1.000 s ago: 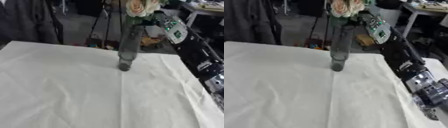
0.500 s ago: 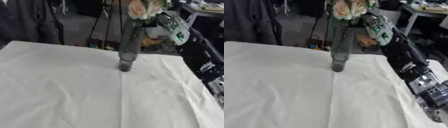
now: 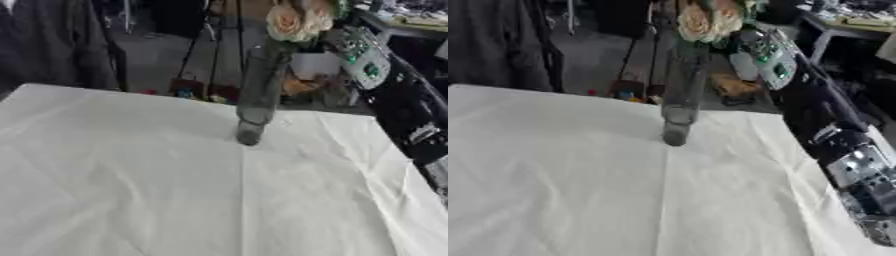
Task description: Arrange flowers into the vase.
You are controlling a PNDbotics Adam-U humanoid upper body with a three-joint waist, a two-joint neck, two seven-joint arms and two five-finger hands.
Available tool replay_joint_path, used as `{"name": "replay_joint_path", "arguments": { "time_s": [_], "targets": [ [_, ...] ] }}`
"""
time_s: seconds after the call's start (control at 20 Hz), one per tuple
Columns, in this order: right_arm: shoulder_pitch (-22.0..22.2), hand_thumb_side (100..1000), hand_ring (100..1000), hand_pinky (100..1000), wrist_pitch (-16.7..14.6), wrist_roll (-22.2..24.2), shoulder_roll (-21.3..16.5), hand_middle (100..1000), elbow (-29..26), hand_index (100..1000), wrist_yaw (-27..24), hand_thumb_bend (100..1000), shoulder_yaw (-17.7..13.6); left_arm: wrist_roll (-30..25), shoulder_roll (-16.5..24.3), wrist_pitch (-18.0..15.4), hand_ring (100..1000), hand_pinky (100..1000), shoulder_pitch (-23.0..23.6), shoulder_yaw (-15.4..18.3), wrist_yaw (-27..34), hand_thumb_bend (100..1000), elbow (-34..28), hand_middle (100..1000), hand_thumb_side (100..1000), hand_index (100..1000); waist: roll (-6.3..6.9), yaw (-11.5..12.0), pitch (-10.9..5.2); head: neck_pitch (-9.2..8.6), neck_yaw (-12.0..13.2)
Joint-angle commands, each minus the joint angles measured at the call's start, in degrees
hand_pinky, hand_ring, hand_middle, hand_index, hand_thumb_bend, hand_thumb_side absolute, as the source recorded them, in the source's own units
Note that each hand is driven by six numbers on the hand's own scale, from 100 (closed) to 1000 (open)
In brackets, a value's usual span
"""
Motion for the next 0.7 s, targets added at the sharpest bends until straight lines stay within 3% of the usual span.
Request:
{"name": "replay_joint_path", "arguments": {
  "time_s": [0.05,0.7],
  "targets": [
    [-0.7,896,1000,1000,-0.3,2.0,-2.2,984,0.6,1000,-1.1,359,-0.7,-0.1,1.4,0.0,664,686,-0.5,0.7,0.2,953,-0.5,731,745,560,0.54,-0.1,-0.79,-0.15,0.2],
    [0.1,918,1000,1000,-1.5,4.6,-1.8,978,1.7,1000,-2.8,372,-0.9,-0.1,1.4,0.0,664,687,-0.5,0.7,0.2,952,-0.4,731,746,560,0.68,-0.4,-0.88,-0.13,0.4]
  ]
}}
